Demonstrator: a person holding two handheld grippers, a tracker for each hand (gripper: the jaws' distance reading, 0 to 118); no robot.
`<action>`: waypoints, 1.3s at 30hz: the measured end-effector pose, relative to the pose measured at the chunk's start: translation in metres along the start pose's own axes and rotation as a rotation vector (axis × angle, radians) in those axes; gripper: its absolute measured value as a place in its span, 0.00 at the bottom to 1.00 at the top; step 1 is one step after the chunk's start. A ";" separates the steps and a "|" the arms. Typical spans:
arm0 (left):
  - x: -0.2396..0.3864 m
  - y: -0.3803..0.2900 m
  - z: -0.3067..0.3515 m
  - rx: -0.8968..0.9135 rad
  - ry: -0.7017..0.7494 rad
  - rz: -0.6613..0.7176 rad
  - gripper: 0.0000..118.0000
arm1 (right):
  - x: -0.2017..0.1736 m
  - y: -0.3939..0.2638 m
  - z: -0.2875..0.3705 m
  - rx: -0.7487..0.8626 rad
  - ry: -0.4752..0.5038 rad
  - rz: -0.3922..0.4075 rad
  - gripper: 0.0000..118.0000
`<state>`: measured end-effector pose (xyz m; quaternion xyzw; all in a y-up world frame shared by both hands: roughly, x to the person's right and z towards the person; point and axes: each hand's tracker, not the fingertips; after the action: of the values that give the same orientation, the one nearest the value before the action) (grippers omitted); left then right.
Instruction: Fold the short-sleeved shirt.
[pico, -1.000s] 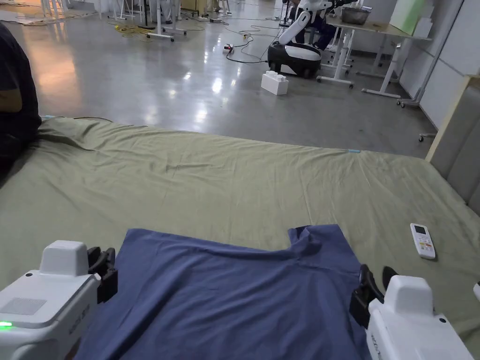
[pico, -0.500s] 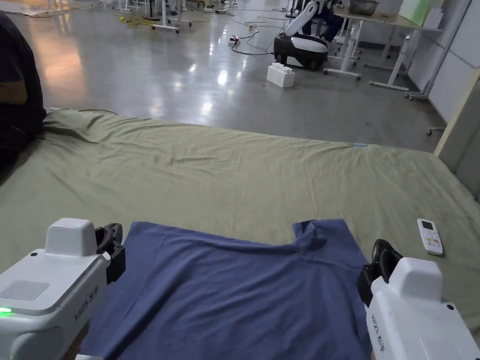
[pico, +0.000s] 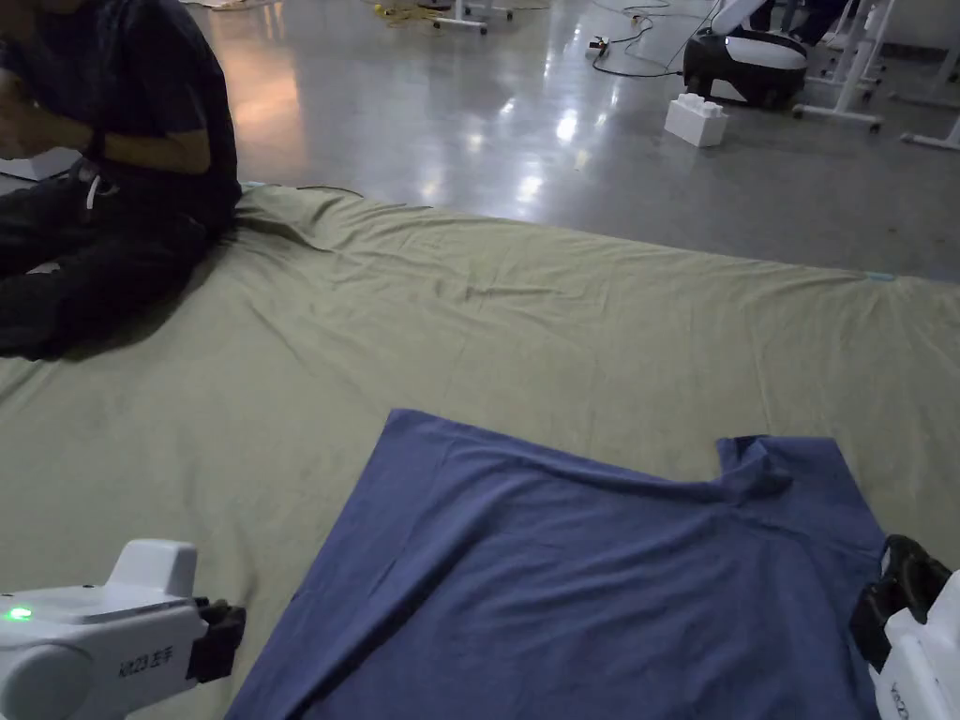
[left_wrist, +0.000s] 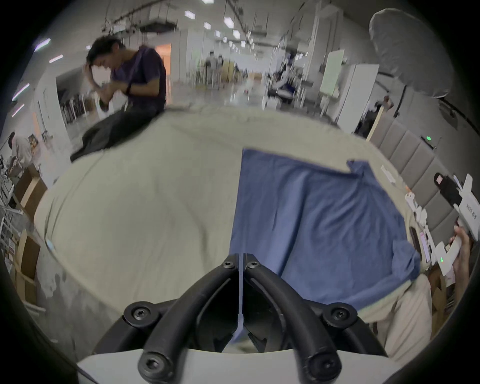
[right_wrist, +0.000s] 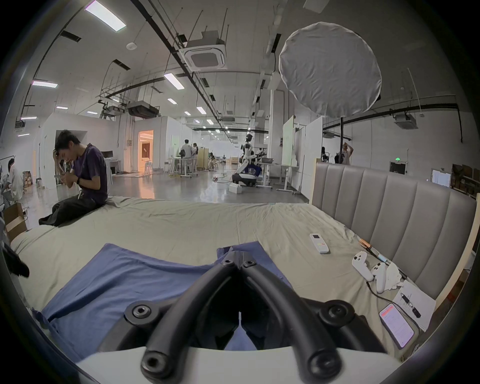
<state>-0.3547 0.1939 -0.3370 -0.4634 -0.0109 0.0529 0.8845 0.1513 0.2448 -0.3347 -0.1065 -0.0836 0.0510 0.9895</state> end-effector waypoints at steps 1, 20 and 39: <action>-0.004 -0.004 -0.006 -0.035 0.012 0.023 0.14 | -0.001 -0.001 0.000 -0.007 0.002 0.007 0.01; 0.019 -0.046 -0.065 -0.186 0.185 0.063 0.58 | -0.010 -0.019 -0.003 -0.093 0.031 0.043 0.01; 0.003 -0.019 -0.020 -0.083 0.020 0.029 0.05 | 0.021 -0.032 0.021 -0.242 0.047 0.065 0.01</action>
<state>-0.3485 0.1671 -0.3335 -0.5003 0.0027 0.0605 0.8637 0.1710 0.2208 -0.3044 -0.2291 -0.0625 0.0700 0.9689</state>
